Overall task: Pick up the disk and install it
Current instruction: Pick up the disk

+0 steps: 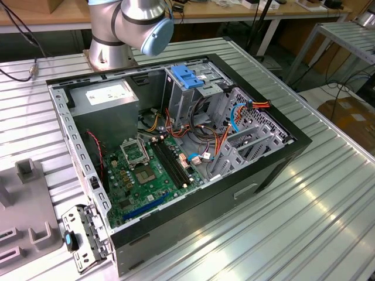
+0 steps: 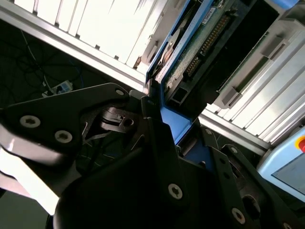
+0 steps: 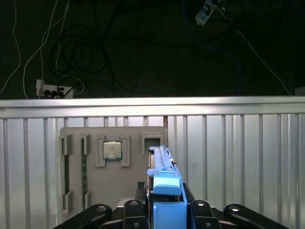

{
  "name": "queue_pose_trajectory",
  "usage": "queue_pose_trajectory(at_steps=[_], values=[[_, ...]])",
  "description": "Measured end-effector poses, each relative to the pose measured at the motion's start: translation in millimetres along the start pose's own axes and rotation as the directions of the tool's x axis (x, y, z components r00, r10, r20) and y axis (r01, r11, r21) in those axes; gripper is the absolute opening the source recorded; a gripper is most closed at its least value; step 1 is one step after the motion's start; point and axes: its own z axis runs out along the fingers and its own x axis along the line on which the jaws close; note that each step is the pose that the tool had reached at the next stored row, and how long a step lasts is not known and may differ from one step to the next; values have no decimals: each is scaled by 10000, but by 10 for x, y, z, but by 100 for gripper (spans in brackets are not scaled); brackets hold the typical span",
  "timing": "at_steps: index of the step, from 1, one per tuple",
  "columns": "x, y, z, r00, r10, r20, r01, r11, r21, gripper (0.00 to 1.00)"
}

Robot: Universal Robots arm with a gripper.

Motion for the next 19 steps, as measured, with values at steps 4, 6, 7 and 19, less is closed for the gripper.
queue_pose_trajectory(at_steps=[4,6,7,19], values=[[0,-1,-19,10000,0,0,0,10000,-5,37],[-1,-2,-28,10000,0,0,0,10000,-7,37],[-1,-2,-32,10000,0,0,0,10000,-7,37],[-2,-5,-84,10000,0,0,0,10000,-16,37]])
